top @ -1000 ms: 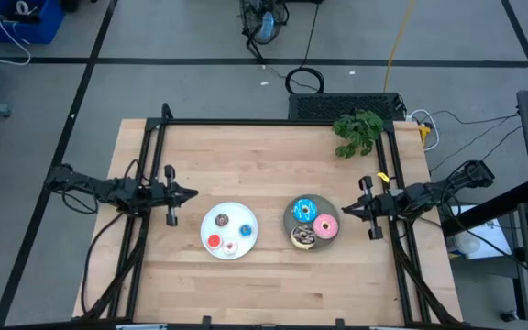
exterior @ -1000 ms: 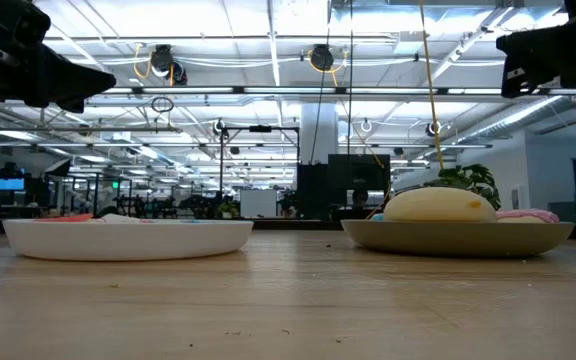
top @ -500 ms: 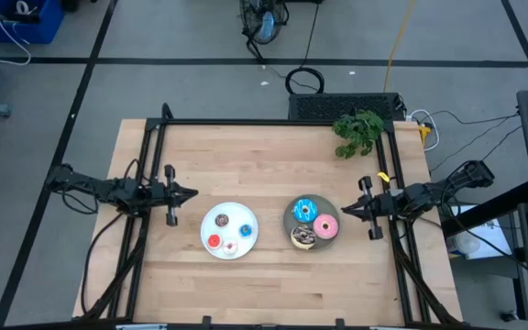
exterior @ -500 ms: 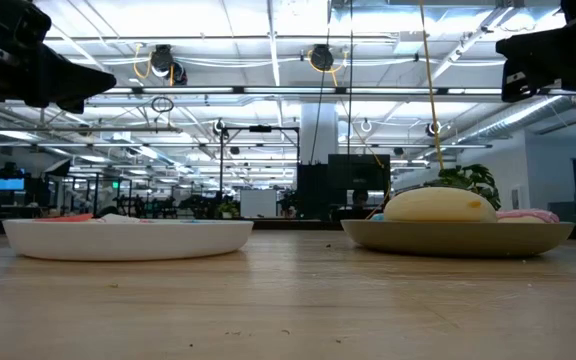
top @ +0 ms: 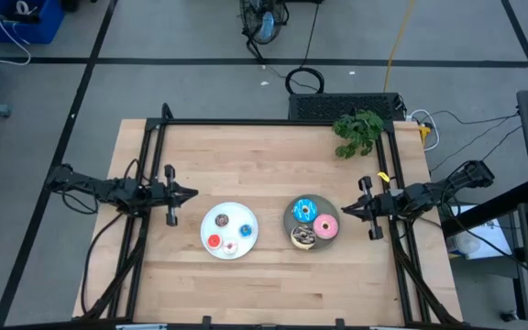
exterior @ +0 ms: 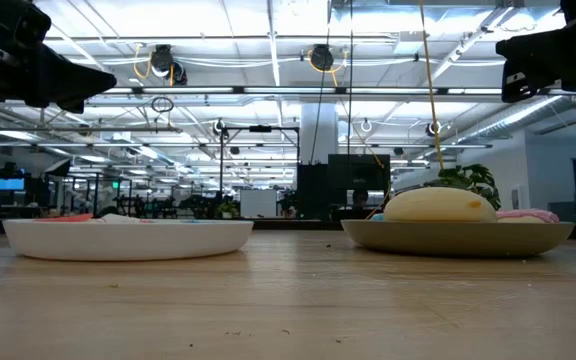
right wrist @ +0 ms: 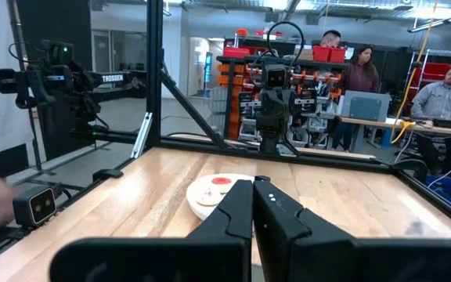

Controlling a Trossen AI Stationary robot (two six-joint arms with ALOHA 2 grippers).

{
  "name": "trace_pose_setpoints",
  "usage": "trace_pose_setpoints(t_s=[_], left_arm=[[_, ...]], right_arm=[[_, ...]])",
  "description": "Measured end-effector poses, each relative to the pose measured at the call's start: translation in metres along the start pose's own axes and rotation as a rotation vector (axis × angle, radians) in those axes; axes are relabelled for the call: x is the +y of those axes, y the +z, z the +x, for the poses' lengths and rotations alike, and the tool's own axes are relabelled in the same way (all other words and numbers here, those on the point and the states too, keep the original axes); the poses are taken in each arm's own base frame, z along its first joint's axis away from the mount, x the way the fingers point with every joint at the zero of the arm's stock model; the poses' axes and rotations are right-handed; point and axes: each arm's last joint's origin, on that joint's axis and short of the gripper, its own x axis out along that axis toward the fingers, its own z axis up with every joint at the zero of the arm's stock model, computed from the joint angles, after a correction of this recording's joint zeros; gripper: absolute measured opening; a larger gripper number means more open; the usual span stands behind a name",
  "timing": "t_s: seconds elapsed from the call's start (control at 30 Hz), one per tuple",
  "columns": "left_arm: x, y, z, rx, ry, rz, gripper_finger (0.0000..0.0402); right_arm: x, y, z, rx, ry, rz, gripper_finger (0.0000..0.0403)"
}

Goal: Pick & Place donuts
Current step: Return to Home Position

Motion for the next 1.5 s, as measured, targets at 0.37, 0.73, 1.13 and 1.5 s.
trace_pose_setpoints(t_s=[0.37,0.73,1.13,1.5], left_arm=[[0.0,0.0,0.0,0.0,0.0,0.0,0.0048],[0.0,0.0,0.0,0.0,0.0,0.0,0.0049],[0.0,0.0,0.0,0.0,0.0,0.001,0.0049],[0.0,0.0,0.0,0.0,0.0,0.001,0.0049]], right_arm=[[0.0,-0.0001,0.0,0.001,0.0,0.0,0.0],[0.0,-0.0002,0.0,0.001,0.0,0.0,0.0],[0.0,-0.0001,0.0,0.001,0.0,0.0,0.0],[0.0,-0.0001,0.0,0.001,0.0,0.0,0.0]])
